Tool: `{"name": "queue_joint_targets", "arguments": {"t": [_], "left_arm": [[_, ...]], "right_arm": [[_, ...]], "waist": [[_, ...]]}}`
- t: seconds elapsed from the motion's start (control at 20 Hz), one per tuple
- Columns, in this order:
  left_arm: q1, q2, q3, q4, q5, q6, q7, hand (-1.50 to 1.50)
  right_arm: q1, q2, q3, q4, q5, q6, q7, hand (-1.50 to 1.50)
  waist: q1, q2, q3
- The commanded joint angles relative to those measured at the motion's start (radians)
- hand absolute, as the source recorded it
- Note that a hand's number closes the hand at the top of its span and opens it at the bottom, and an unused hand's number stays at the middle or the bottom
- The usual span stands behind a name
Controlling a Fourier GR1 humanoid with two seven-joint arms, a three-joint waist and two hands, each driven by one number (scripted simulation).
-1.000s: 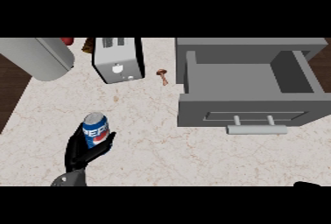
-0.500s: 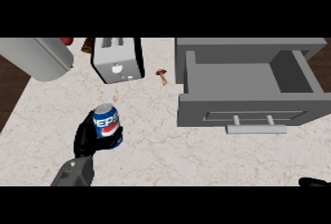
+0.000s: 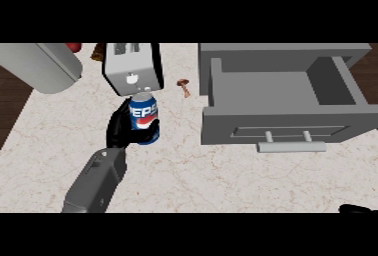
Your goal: Pick up the can, place it into the drawer and close the drawer
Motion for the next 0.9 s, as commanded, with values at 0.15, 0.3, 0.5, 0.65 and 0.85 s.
{"name": "queue_joint_targets", "arguments": {"t": [0.15, 0.3, 0.5, 0.65, 0.85], "left_arm": [[-0.115, -0.016, -0.043, -0.087, -0.012, 0.018, 0.17, 1.5], [-0.092, 0.0, -0.087, -0.252, -0.029, 0.032, 0.252, 1.5], [-0.182, -0.04, -0.113, -0.288, -0.034, 0.09, 0.364, 1.5], [-0.223, -0.04, -0.177, -0.411, 0.011, 0.15, 0.515, 1.5], [-0.231, -0.04, -0.257, -0.498, 0.043, 0.209, 0.572, 1.5]], "right_arm": [[0.045, -0.015, -0.059, -0.039, -0.056, 0.03, -0.01, -1.5], [0.029, 0.004, -0.019, -0.049, 0.006, -0.001, 0.013, -1.5], [-0.036, 0.003, -0.001, -0.014, 0.033, -0.03, 0.023, -1.5], [-0.031, -0.021, -0.043, -0.021, -0.011, -0.015, 0.034, -1.5], [-0.072, -0.052, -0.049, 0.013, -0.021, -0.008, 0.066, -1.5]], "waist": [[0.004, -0.005, 0.001], [0.018, -0.009, 0.002], [0.011, -0.003, 0.001], [0.007, -0.006, 0.001], [0.005, -0.003, 0.001]]}}
